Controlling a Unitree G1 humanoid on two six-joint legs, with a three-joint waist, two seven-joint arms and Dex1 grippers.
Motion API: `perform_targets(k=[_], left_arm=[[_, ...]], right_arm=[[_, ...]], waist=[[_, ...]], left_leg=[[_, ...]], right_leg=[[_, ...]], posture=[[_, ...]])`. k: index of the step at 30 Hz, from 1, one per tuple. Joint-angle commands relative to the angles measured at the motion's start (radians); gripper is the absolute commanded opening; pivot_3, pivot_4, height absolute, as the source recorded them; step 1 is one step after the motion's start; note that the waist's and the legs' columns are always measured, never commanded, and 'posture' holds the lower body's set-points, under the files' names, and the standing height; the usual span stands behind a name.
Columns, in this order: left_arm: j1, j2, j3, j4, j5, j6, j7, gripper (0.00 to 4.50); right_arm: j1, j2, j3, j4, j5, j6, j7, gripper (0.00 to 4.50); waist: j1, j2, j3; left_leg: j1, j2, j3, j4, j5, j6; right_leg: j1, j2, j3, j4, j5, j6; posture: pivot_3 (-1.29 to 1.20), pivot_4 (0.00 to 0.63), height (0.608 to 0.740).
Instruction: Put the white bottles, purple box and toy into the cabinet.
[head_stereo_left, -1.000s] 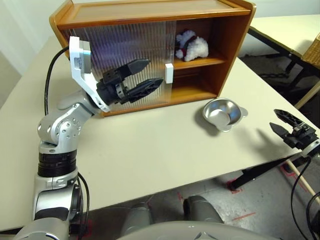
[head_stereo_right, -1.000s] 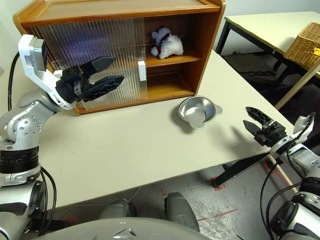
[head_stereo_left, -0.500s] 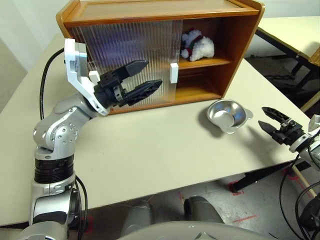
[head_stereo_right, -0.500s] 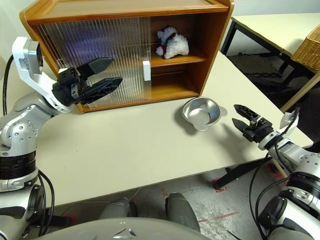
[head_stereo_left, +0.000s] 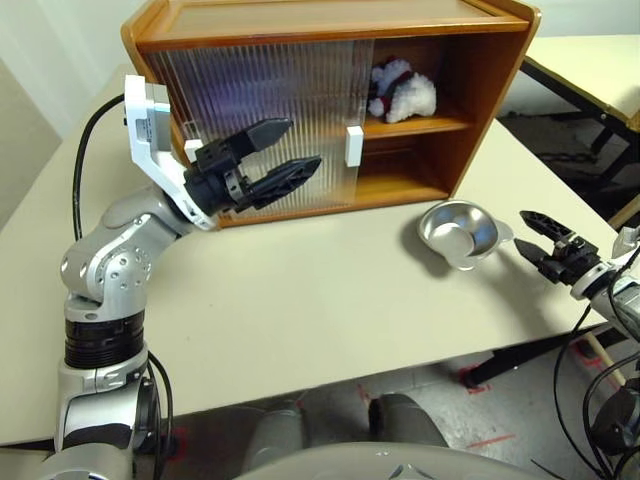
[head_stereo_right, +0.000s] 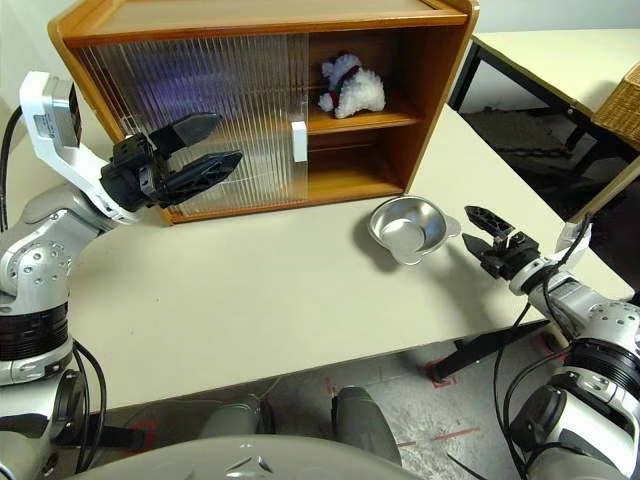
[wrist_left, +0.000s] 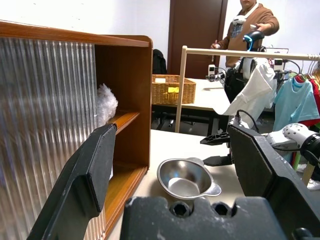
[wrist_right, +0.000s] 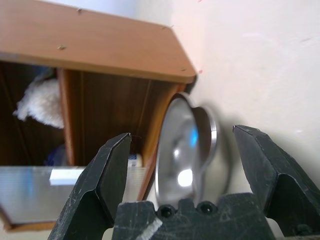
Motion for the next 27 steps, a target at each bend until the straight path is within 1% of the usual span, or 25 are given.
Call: perform_targets(k=[1,8,27], left_arm=[[0.012,0.009,0.004,-0.020,-0.008,0.009,0.006,4.50],[0.018,0.009,0.005,-0.025,-0.006,0.011,0.010,4.50],[0.026,0.007,0.006,-0.027,-0.004,0.003,0.018,4.50]], right_arm=[[-0.006,0.002,0.004,0.012,-0.010,-0.019,-0.009,4.45],[0.001,0.005,0.026,0.010,-0.008,-0.006,0.010,4.45],[-0.042,-0.008,0.056,0.064,-0.016,-0.004,0.040,4.45]], waist=[[-0.001,0.000,0.001],[0.000,-0.001,0.007],[0.001,-0.002,0.011]], left_leg=[[0.000,0.000,0.000,0.000,0.000,0.000],[0.000,0.000,0.000,0.000,0.000,0.000],[-0.002,0.000,0.000,0.000,-0.002,0.001]], right_leg=[[0.000,0.000,0.000,0.000,0.000,0.000],[0.000,0.000,0.000,0.000,0.000,0.000],[-0.001,0.000,0.000,-0.002,-0.001,0.000]], posture=[[0.09,0.030,0.740],[0.10,0.033,0.740],[0.11,0.033,0.740]])
